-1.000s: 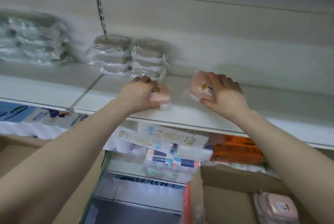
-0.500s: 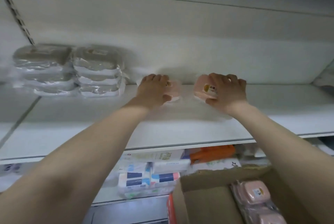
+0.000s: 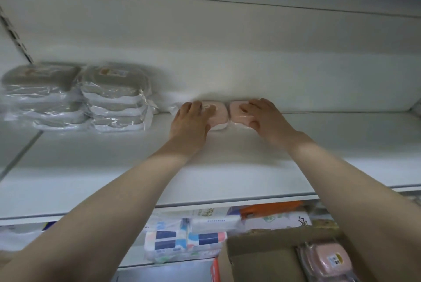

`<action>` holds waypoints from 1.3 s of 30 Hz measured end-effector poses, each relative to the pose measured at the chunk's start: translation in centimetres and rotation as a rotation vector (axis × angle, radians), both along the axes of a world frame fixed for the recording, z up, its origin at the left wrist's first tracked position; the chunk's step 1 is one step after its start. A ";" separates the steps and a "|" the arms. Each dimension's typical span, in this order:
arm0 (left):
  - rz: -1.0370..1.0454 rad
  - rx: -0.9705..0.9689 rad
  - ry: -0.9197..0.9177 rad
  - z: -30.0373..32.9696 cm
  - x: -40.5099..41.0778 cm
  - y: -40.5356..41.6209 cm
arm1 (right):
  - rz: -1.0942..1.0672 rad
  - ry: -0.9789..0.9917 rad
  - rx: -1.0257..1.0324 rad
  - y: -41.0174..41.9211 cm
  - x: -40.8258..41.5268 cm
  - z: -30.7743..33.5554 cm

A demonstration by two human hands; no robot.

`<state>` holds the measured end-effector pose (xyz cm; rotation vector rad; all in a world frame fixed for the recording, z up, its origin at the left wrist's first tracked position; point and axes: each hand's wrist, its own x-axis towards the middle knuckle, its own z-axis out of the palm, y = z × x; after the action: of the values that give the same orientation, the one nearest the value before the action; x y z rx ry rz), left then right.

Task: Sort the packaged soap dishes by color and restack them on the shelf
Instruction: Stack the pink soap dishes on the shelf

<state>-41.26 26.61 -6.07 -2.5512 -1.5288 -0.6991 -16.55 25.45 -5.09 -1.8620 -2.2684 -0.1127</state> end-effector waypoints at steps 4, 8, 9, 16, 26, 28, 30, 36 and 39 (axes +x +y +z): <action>0.013 0.006 0.021 -0.2 0.1 0.2 | -0.029 -0.051 0.048 -0.7 -0.2 -0.8; 0.013 0.021 0.054 0.1 0.0 -0.1 | -0.068 -0.110 0.051 -2.0 -0.4 -0.2; 0.004 0.039 0.061 0.1 -0.1 -0.3 | -0.068 -0.118 0.066 -2.4 -0.4 0.0; -0.061 0.054 0.046 1.0 1.1 -3.9 | -0.056 -0.187 0.167 -7.9 2.2 1.6; -0.119 0.123 -0.012 -0.4 9.1 -16.4 | 0.004 -0.128 0.303 -22.3 11.6 -2.0; -0.128 0.143 -0.015 -1.6 11.9 -19.0 | 0.020 -0.094 0.325 -25.0 14.5 -3.6; -0.152 0.177 -0.011 -2.9 14.7 -21.6 | 0.034 -0.059 0.327 -27.6 17.2 -5.6; -0.255 0.191 -0.002 -8.7 21.5 -28.3 | -0.002 0.043 0.202 -35.0 23.0 -13.3; -0.268 0.037 0.053 -13.6 23.9 -30.5 | -0.067 0.053 0.001 -37.8 24.7 -18.6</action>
<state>-17.40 -3.90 -19.62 -2.7507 -1.1593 -0.6717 8.17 -12.34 -23.67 -1.9173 -2.1719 -0.0736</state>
